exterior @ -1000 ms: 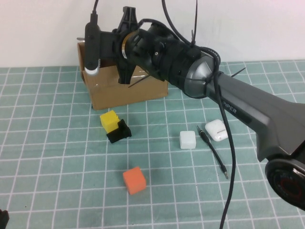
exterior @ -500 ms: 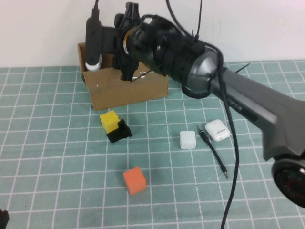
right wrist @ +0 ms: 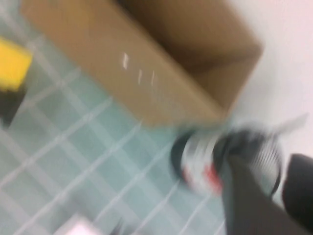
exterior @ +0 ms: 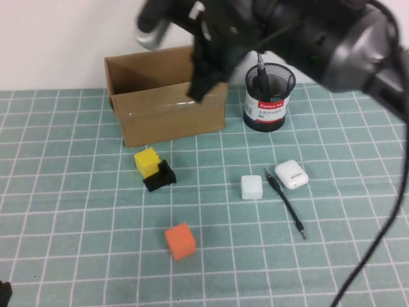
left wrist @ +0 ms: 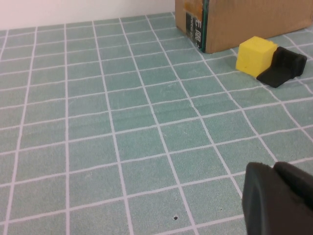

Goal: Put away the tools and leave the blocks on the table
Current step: Pick up the long Screwdriver from the table

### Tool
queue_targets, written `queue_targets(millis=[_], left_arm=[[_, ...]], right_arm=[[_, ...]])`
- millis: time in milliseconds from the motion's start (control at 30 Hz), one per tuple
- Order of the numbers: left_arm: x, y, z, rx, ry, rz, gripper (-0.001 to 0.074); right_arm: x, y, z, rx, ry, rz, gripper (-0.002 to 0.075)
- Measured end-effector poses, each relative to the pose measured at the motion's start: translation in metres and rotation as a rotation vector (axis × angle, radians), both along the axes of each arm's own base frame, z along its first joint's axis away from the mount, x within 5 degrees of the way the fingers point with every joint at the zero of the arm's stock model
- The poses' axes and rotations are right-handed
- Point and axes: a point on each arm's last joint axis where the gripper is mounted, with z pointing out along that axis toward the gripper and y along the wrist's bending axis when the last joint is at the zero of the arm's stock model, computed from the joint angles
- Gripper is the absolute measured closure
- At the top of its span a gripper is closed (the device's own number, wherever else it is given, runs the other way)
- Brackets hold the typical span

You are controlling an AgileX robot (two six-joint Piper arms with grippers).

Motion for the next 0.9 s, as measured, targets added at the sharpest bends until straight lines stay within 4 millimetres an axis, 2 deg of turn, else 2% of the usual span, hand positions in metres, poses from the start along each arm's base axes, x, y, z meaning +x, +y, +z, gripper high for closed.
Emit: queue_targets(millis=[67, 133, 167, 200, 233, 333, 467, 500, 533, 667, 900], left_arm=[[0.000, 0.000, 0.000, 0.000, 0.000, 0.000, 0.0738], [0.000, 0.000, 0.000, 0.000, 0.000, 0.000, 0.0738], [0.000, 0.000, 0.000, 0.000, 0.000, 0.000, 0.0738], [0.000, 0.000, 0.000, 0.000, 0.000, 0.000, 0.0738], [0.000, 0.000, 0.000, 0.001, 0.000, 0.000, 0.0738], [0.000, 0.000, 0.000, 0.001, 0.000, 0.000, 0.0738], [0.000, 0.000, 0.000, 0.001, 0.000, 0.000, 0.0738], [0.000, 0.000, 0.000, 0.001, 0.000, 0.000, 0.0738], [0.000, 0.000, 0.000, 0.001, 0.000, 0.000, 0.0738], [0.000, 0.000, 0.000, 0.001, 0.000, 0.000, 0.0738], [0.000, 0.000, 0.000, 0.001, 0.000, 0.000, 0.0738]], right_arm=[[-0.004, -0.013, -0.007, 0.069, 0.059, -0.100, 0.0641], [-0.007, -0.025, -0.017, 0.149, 0.126, -0.205, 0.0683], [-0.008, -0.031, -0.025, 0.196, 0.174, -0.266, 0.0696], [-0.009, -0.037, -0.036, 0.095, 0.219, -0.194, 0.0704], [-0.009, -0.041, -0.045, 0.255, 0.280, -0.362, 0.0709], [-0.008, -0.050, -0.079, 0.261, 0.436, -0.396, 0.0711], [0.000, -0.056, -0.116, 0.263, 0.535, -0.379, 0.0641], [0.004, -0.057, -0.120, 0.272, 0.530, -0.381, 0.0496], [0.009, -0.057, -0.126, 0.274, 0.526, -0.385, 0.0569], [0.022, -0.055, -0.144, 0.270, 0.526, -0.393, 0.0469], [0.033, -0.047, -0.173, 0.245, 0.565, -0.412, 0.0443]])
